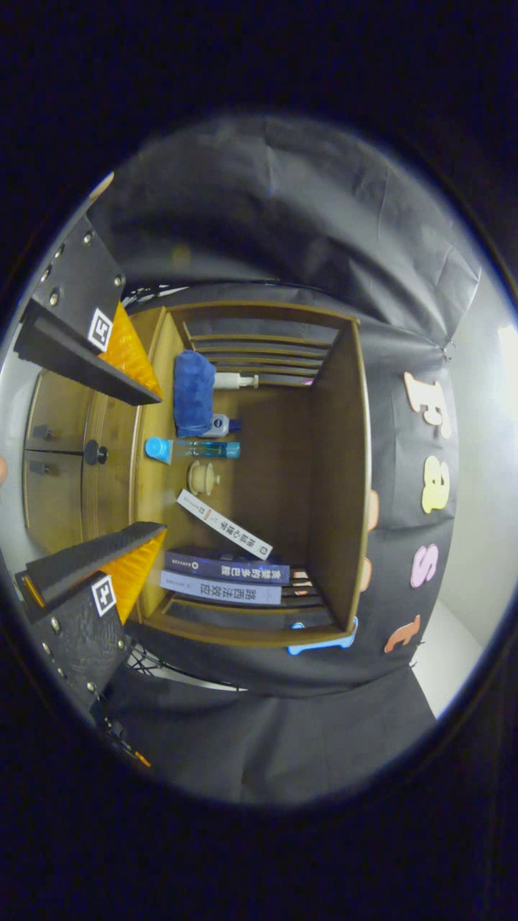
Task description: Pull open the drawer, take out the items inside it, and place them on the countertop above the cabinet.
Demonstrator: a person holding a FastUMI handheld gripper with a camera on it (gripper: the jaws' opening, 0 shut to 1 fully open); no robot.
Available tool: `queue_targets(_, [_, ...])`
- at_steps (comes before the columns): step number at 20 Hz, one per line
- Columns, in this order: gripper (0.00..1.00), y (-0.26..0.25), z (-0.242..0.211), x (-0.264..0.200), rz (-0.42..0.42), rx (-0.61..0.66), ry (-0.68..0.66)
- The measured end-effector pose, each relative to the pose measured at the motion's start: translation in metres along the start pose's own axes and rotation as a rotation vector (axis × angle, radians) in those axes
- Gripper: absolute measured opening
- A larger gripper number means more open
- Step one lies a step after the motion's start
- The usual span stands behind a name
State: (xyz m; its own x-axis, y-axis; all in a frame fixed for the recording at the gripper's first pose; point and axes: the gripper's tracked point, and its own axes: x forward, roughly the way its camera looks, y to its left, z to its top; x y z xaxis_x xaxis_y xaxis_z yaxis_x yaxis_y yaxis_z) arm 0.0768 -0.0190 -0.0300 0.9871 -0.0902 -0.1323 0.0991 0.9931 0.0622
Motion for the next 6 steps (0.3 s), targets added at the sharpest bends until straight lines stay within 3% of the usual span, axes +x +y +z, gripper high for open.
queue_targets(6, [0.97, -0.021, 0.022, -0.075, 0.024, -0.013, -0.046])
